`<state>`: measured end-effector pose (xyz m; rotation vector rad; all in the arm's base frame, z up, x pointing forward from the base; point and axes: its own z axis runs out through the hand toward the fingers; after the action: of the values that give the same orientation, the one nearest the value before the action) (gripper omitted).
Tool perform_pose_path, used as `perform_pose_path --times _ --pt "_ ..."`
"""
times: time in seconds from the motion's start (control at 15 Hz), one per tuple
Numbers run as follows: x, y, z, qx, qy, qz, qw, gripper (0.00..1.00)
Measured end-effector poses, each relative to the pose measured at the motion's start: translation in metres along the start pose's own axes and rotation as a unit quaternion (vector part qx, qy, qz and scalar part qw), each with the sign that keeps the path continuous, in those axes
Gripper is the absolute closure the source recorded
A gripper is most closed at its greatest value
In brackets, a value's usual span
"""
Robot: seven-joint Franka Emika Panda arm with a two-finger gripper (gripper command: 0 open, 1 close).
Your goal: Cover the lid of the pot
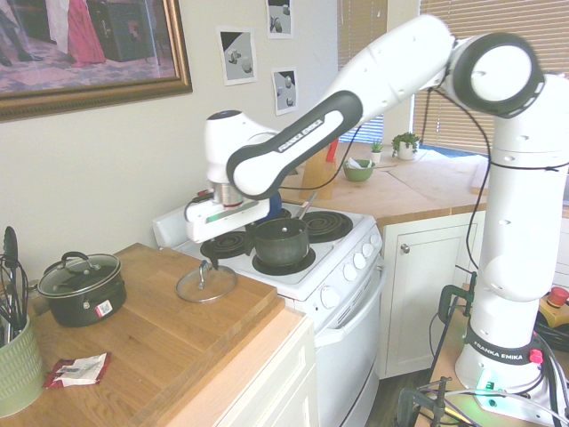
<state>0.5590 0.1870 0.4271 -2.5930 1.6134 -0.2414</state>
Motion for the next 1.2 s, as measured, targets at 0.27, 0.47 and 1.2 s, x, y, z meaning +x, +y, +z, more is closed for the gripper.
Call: perform_pose_path --times 0.27,0.47,1.2 --pt "-0.007 -0.061 0.014 0.019 0.014 0.126 0.992 0.0" --pt "-0.005 -0.066 0.037 0.01 0.038 0.214 0.976 0.0" --pt "0.02 -0.074 0.055 0.007 0.055 0.262 0.963 1.0"
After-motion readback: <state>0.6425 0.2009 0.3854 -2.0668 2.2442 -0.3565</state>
